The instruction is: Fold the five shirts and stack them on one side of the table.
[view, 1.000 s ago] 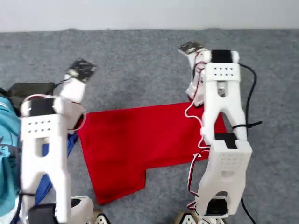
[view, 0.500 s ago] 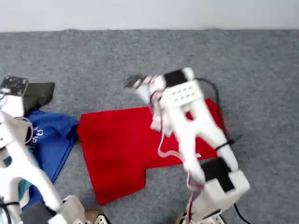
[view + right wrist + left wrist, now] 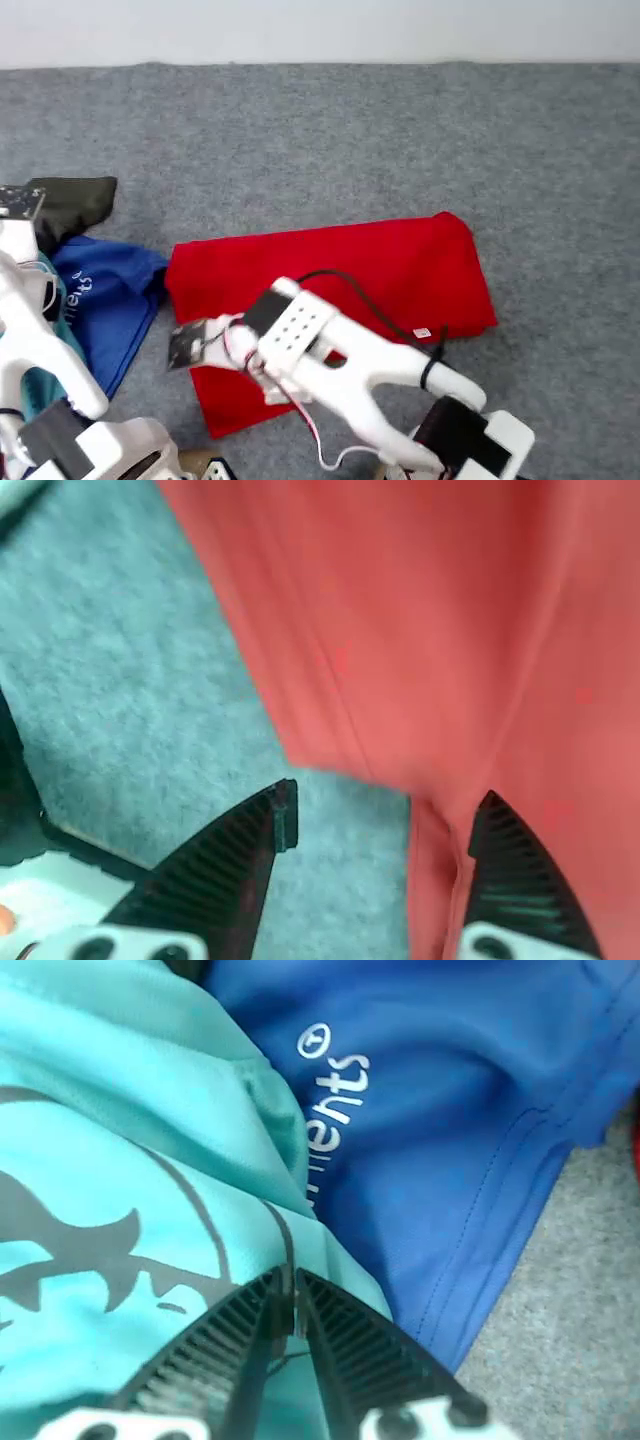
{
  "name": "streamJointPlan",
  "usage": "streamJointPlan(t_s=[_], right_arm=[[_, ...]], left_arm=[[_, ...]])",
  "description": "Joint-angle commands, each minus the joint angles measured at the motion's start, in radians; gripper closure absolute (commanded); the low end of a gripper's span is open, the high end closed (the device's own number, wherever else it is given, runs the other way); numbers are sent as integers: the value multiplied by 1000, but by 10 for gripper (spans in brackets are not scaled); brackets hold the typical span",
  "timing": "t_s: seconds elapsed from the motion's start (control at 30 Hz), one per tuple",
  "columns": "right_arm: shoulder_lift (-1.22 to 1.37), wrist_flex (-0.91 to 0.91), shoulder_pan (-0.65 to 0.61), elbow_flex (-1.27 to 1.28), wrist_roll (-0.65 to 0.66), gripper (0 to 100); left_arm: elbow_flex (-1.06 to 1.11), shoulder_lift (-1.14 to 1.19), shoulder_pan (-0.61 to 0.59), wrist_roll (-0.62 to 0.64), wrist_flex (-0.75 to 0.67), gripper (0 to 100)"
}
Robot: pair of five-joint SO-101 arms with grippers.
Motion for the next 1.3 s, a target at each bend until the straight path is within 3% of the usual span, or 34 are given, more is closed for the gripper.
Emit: streamJointPlan(t_s=[0.0, 0.27, 0.6, 0.67, 0.9, 1.1, 1.27], right_arm=[[-12, -35, -73, -5, 6, 717], [82, -94, -202, -5, -49, 717], [266, -171, -213, -5, -48, 718], [291, -171, -211, -12, -48, 747], [331, -168, -208, -60, -46, 991], [308, -171, -205, -60, -48, 985], [239, -193, -111, -60, -46, 989]], left_arm=[[-44, -3, -6, -11, -12, 983], [-44, -5, -6, -11, -11, 983], [-44, -5, -6, -9, -9, 983], [-44, -5, -6, -9, -9, 983], [-44, -5, -6, -9, -9, 983], [-45, -5, -6, -9, -9, 983], [-47, -6, -6, -9, 0, 983]])
